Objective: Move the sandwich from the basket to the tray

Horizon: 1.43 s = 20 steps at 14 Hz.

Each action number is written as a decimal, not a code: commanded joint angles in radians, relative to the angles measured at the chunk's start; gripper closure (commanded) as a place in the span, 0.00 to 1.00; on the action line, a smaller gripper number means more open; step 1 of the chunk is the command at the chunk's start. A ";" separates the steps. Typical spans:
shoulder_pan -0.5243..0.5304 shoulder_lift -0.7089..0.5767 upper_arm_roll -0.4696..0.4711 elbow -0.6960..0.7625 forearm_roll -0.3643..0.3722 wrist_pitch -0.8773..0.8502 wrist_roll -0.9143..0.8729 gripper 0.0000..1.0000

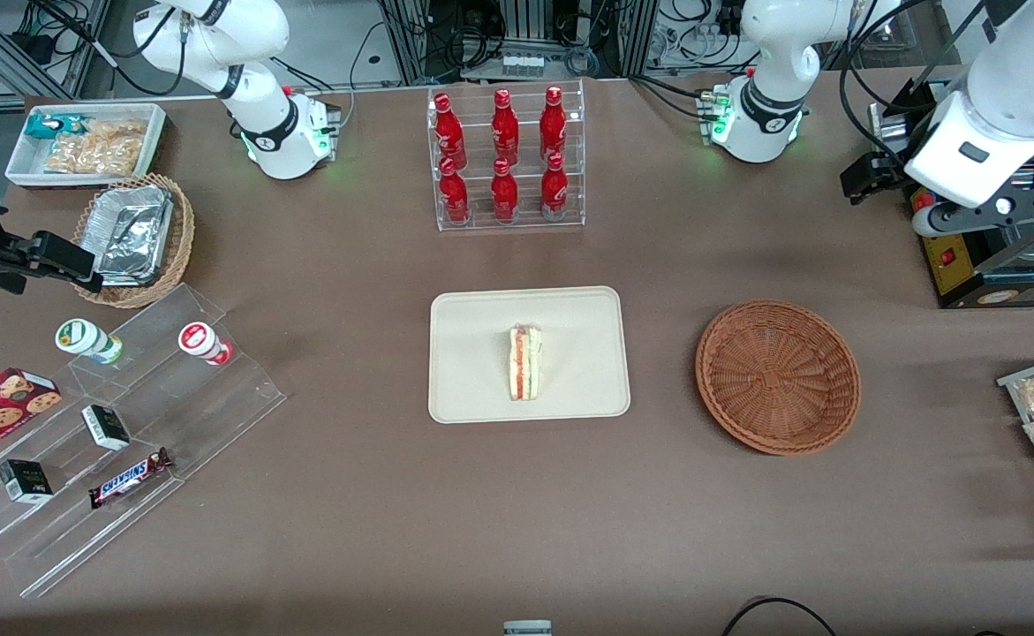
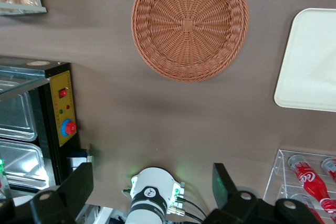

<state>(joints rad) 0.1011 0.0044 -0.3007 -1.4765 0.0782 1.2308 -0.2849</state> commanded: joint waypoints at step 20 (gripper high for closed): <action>0.011 -0.066 0.020 -0.079 -0.067 -0.013 0.023 0.00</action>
<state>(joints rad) 0.1013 -0.0397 -0.2807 -1.5386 0.0232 1.2196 -0.2785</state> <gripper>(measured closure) 0.000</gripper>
